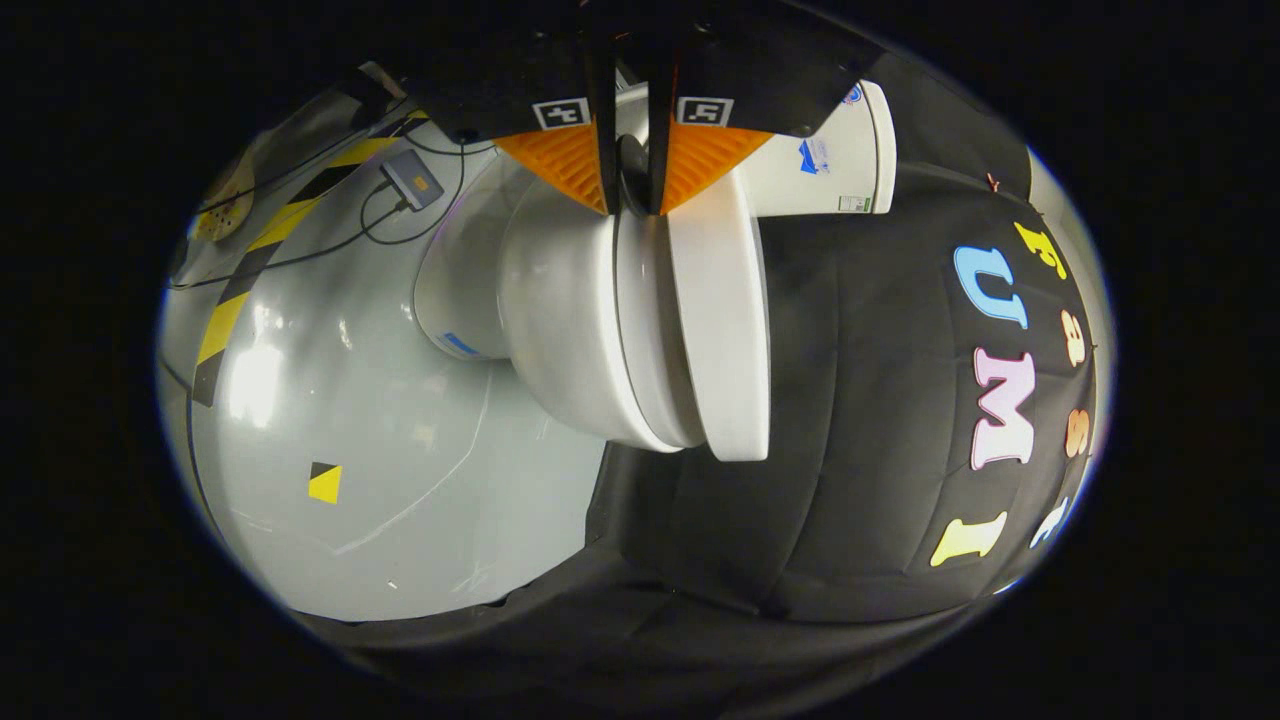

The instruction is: Open the toilet lid.

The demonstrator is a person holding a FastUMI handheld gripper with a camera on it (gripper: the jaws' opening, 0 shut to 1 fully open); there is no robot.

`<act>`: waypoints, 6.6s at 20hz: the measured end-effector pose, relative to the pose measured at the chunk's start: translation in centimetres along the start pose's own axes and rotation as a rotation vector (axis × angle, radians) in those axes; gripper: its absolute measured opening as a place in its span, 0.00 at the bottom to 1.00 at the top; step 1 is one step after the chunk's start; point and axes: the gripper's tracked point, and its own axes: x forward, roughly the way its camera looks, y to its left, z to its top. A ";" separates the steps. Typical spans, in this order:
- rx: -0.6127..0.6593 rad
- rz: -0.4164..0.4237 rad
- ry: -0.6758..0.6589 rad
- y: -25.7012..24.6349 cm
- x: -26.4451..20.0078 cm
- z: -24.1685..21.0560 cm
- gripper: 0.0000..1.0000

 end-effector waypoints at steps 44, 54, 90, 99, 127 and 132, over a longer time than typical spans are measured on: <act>-1.289 0.012 -0.128 29.5 -6.9 -20.8 0.05; -1.381 0.104 -0.069 31.7 -5.7 -27.4 0.05; -1.497 0.319 -0.115 38.4 -10.2 -32.5 1.00; -1.497 0.418 -0.392 47.0 -22.4 -27.2 1.00; -1.395 0.319 -0.701 48.1 -35.2 -15.3 0.97; -1.383 0.318 -0.683 47.9 -34.8 -15.1 0.98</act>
